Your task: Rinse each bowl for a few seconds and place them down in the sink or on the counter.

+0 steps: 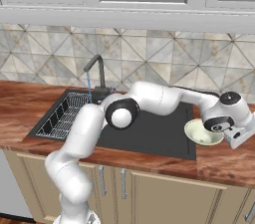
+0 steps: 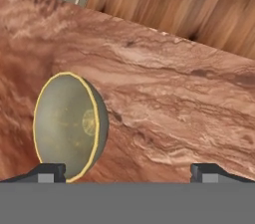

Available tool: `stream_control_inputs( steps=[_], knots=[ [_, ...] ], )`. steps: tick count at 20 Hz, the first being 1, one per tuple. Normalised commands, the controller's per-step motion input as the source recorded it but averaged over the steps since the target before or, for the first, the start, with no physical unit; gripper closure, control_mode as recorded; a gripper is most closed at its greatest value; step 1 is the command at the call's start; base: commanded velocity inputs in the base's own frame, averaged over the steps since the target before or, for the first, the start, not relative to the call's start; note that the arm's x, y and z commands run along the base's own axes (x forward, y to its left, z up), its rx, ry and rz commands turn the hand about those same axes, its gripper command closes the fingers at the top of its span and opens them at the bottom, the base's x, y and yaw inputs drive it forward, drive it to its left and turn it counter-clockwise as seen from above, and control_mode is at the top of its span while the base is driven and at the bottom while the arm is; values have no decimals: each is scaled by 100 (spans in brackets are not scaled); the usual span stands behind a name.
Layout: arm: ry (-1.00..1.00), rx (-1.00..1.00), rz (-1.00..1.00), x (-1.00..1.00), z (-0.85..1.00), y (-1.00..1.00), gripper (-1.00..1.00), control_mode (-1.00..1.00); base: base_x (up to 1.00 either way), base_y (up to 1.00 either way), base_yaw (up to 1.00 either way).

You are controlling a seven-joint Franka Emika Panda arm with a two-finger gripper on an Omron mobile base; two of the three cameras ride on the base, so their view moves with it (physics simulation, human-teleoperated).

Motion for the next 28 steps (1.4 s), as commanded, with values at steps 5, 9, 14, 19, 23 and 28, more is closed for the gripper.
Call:
stream_control_inputs(
  steps=[5, 9, 14, 19, 23, 28],
  knots=[
    [1, 0, 3, 11, -13, -18, -100, -100, 0, 0, 0],
    [0, 0, 2, 10, -13, -16, -100, -100, 0, 0, 0],
    [0, 0, 2, 13, -15, -14, -100, -100, 0, 0, 0],
    [0, -1, 0, 16, -15, -9, -100, -100, 0, 0, 0],
    [0, -1, 0, 14, -14, -14, -100, -100, 0, 0, 0],
    [0, 0, 0, 11, -13, -18, -100, -100, 0, 0, 0]
  ],
)
